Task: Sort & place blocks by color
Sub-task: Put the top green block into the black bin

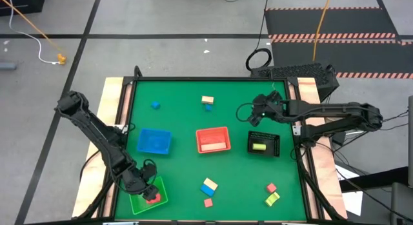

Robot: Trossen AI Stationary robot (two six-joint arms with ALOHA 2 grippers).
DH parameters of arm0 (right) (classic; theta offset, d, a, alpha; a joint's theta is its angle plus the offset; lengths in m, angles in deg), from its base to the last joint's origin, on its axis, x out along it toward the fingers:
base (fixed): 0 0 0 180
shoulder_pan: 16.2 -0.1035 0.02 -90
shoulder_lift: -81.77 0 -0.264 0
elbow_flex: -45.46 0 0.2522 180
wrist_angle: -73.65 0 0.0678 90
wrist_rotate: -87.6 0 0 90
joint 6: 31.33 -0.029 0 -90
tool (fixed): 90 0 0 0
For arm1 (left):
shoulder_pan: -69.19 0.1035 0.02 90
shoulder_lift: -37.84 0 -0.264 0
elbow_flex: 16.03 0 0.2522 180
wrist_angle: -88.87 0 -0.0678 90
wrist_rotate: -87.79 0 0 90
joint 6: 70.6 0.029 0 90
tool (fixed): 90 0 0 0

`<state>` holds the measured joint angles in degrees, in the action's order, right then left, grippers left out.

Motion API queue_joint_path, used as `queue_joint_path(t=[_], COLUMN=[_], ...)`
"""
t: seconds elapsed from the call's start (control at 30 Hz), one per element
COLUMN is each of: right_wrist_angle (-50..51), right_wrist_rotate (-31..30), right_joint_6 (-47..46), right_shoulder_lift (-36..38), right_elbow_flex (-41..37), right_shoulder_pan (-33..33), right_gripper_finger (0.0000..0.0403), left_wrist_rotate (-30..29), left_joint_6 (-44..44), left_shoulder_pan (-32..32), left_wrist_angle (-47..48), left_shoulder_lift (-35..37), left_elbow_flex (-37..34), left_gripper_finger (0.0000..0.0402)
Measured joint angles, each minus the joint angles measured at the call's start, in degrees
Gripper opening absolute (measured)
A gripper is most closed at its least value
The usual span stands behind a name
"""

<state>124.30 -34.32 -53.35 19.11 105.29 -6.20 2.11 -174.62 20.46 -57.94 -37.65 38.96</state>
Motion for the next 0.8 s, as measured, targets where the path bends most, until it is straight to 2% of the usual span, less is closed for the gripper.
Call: queue_joint_path(t=[0.23, 0.33, 0.5, 0.67, 0.8], right_wrist_angle=[4.27, 4.18, 3.99, 1.97, -0.70], right_wrist_rotate=[-4.69, -3.89, 1.01, 9.66, 13.26], right_joint_6=[-1.39, -1.42, -0.57, 1.59, -0.85], right_shoulder_lift=[-1.01, -1.01, -1.01, -1.01, -1.01], right_elbow_flex=[-2.20, -4.05, -6.64, -9.81, -11.48], right_shoulder_pan=[3.19, 6.84, 15.11, 23.07, 26.84], right_gripper_finger=[0.0205, 0.0205, 0.0205, 0.0205, 0.0206], left_wrist_rotate=[0.19, 0.18, -2.92, -9.19, -14.57], left_joint_6=[3.17, 5.41, 13.60, 24.24, 33.69], left_shoulder_pan=[1.37, 2.82, 5.54, 9.47, 13.64], left_wrist_angle=[-0.30, -1.92, -8.25, -13.44, -16.34], left_shoulder_lift=[1.56, 2.80, 4.98, 6.85, 7.77], left_elbow_flex=[0.00, 0.00, 0.00, 0.00, 0.00], left_gripper_finger=[0.0280, 0.0281, 0.0282, 0.0282, 0.0282])
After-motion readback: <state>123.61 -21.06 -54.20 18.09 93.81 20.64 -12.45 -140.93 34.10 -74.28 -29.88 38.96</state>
